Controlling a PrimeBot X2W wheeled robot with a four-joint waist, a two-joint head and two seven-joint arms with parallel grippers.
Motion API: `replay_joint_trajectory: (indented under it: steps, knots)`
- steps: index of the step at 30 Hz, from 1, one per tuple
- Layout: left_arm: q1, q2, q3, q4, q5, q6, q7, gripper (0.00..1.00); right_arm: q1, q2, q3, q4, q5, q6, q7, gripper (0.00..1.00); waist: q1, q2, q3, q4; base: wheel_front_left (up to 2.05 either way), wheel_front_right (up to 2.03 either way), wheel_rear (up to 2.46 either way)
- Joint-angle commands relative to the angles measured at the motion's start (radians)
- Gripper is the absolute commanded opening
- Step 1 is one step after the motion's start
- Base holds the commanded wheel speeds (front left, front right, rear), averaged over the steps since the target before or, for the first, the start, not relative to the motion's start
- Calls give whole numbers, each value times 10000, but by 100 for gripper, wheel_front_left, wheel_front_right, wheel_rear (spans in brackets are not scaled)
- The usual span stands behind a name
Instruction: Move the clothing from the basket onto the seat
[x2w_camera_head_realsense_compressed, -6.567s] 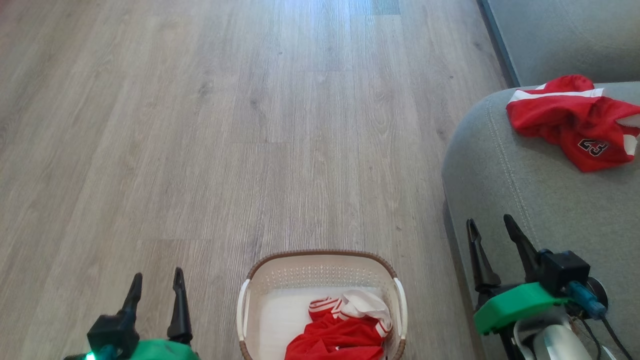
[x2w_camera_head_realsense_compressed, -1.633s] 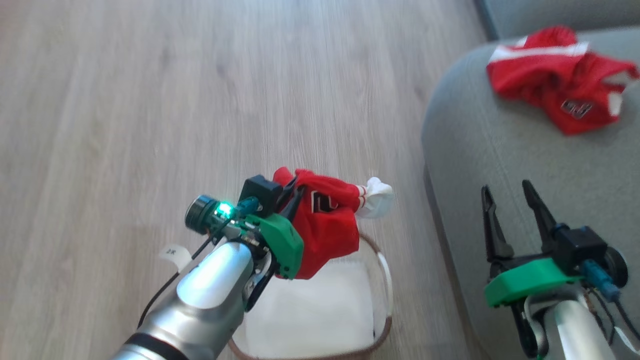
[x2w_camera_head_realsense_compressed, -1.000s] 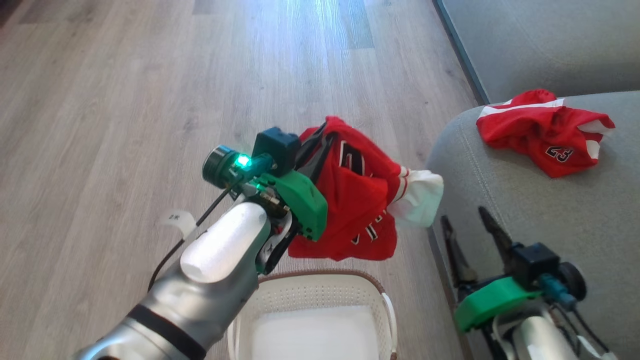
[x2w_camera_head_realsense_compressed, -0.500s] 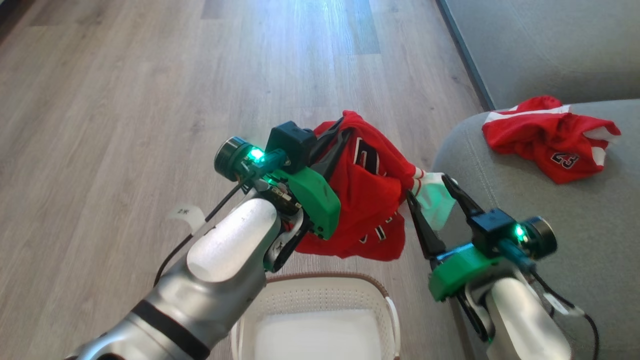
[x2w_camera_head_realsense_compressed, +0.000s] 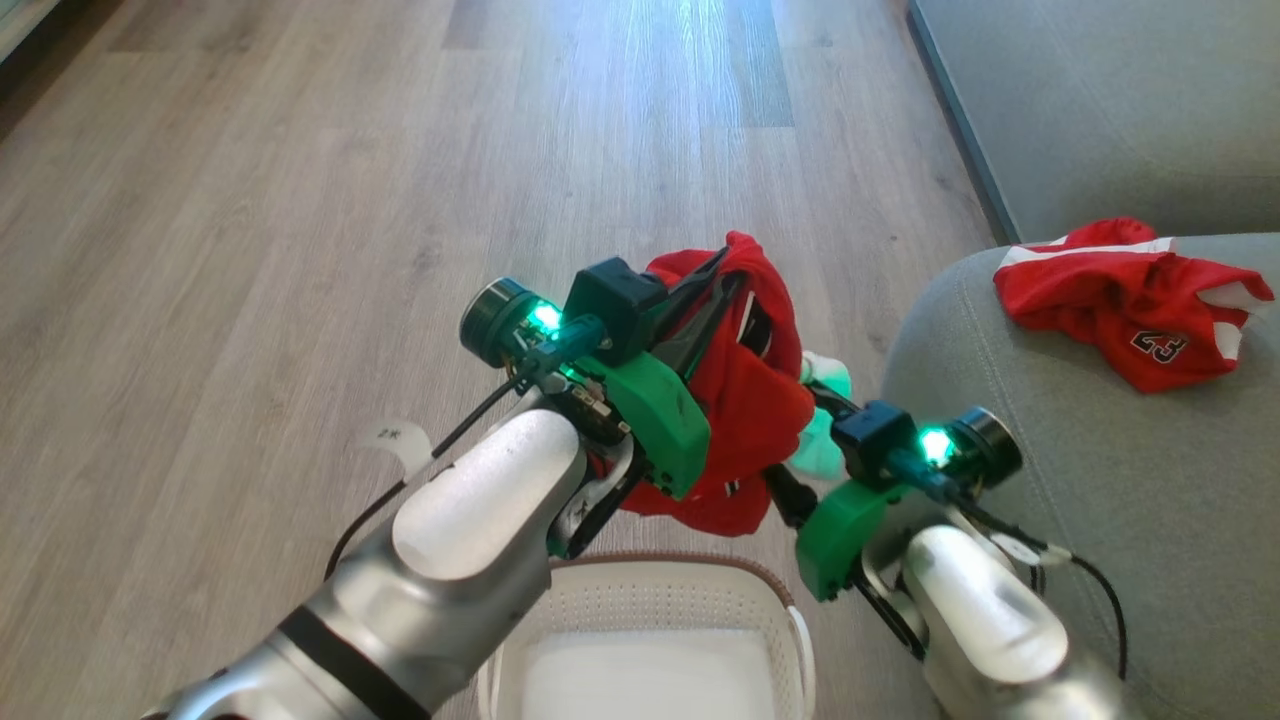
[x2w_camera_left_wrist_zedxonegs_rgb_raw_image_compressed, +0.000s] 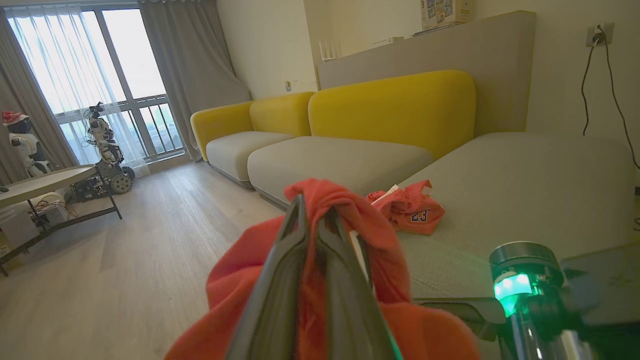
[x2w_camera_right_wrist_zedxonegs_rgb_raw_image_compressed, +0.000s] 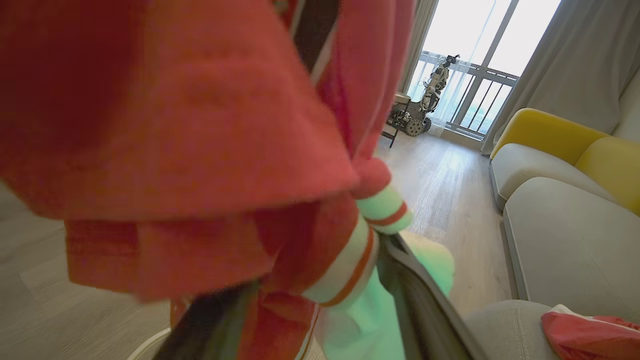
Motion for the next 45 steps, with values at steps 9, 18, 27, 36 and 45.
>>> replay_joint_trajectory:
  steps: [9, 18, 27, 36, 45]
  knots:
    - [-58, 266, 521, -63, -422, 182, -119, 0, -1289, -138, 557, -154, 828, -4, -67, 0, 1, -1, 198, -16, 0, 0, 0]
    - [775, 402, 682, 77, -745, 383, -521, 100, -1614, -795, -762, -465, 527, -4, -67, 0, 1, -1, 317, -552, 0, 0, 0]
    - [1261, 305, 790, -58, -759, 459, -945, 100, -1958, -1436, -1686, -984, -71, -4, -31, 0, 1, -1, 622, -1665, 0, 0, 0]
    - [1423, 168, 752, -244, -494, 408, -1072, 100, -2122, -2042, -2038, -1649, -177, -4, 292, 0, 1, -1, 1053, -2959, 0, 0, 0]
    - [1273, 28, 807, -386, -150, 321, -1101, 100, -1953, -2378, -2289, -2685, -64, -4, 677, 0, 1, -1, 1664, -4351, 0, 0, 0]
